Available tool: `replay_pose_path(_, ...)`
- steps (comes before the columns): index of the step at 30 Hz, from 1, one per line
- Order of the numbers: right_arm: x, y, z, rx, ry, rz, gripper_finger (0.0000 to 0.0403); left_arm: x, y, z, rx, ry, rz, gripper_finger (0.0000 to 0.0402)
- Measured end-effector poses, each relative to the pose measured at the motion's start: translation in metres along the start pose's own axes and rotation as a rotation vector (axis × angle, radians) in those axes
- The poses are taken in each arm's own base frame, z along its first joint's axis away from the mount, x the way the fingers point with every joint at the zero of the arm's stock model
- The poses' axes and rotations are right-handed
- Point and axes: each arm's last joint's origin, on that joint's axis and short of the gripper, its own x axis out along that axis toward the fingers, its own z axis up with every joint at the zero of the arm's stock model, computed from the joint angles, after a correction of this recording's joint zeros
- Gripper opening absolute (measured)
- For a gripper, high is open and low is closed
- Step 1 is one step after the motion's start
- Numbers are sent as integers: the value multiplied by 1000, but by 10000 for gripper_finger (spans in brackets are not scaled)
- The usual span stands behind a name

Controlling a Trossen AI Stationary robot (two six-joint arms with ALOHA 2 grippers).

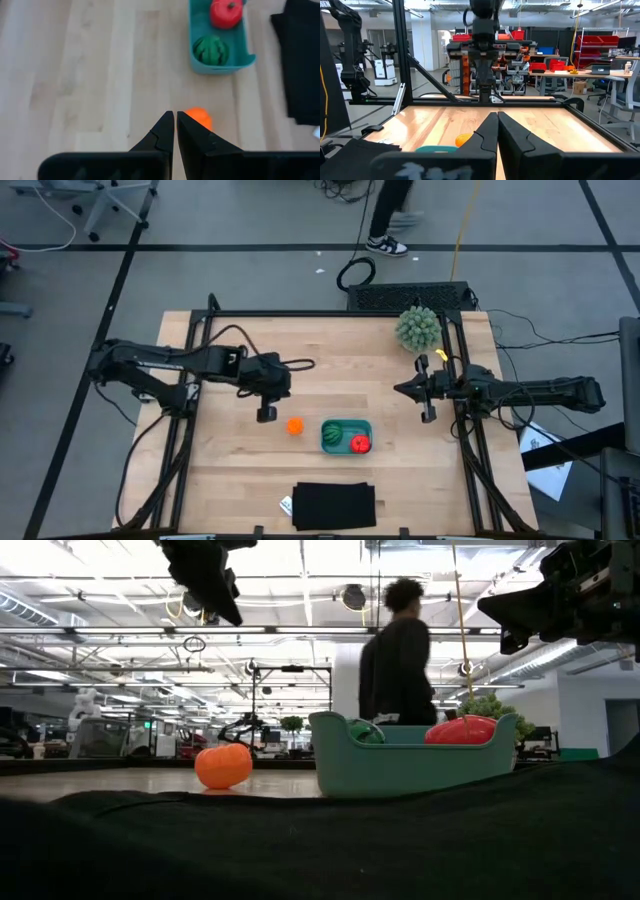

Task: Pick and placing Produce into tupperware
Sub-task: Put the pumpkin into the blue bin

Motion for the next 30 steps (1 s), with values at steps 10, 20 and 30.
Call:
replay_pose_path(10, 0, 0, -1, 2, 14, 0, 0, 18, -3, 13, -19, 107, -82, 27)
replay_pose_path(20, 0, 0, -2, 8, 24, 0, 0, 29, -4, 11, -46, 156, -123, 138)
replay_pose_path(30, 0, 0, -4, 14, 45, -1, 0, 31, -4, 11, -54, 160, -128, 289)
